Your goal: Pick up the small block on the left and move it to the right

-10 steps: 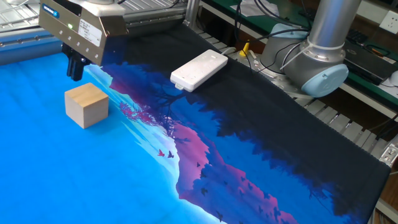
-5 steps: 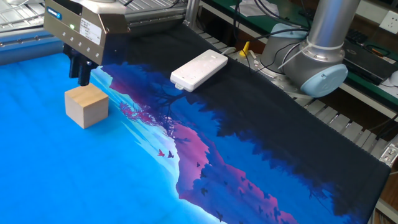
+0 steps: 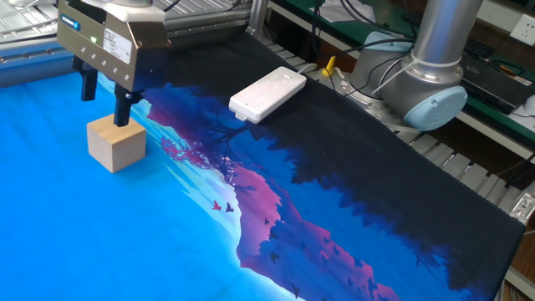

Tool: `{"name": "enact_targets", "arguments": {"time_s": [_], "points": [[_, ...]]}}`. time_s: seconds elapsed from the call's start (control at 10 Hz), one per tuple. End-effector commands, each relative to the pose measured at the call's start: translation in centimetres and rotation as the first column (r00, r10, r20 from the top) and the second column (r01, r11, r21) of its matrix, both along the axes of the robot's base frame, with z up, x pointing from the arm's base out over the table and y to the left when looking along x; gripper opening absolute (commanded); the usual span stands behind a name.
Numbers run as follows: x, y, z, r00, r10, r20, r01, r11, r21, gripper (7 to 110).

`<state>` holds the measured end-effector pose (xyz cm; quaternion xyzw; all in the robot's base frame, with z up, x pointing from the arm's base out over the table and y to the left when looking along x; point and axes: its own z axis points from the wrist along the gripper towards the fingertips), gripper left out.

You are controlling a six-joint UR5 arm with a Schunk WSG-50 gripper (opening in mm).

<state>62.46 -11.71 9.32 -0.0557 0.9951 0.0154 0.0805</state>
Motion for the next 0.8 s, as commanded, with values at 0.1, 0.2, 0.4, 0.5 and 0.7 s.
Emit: {"name": "enact_targets", "arguments": {"time_s": [0.1,0.2,0.4,0.5,0.7], "points": [[0.04,-1.58,-0.52,1.000,0.026,-0.014,-0.027,0.998,-0.057,66],[-0.15,-1.48,-0.62,0.999,0.023,-0.023,-0.024,0.998,-0.056,66],[-0.21,-1.28,-0.66,0.999,0.026,-0.026,-0.027,0.999,-0.046,66],[-0.20,-1.22,-0.70,0.999,0.028,-0.026,-0.029,0.999,-0.041,66],[-0.24,-1.10,-0.69,0.999,0.031,-0.026,-0.032,0.999,-0.033,66]]}}
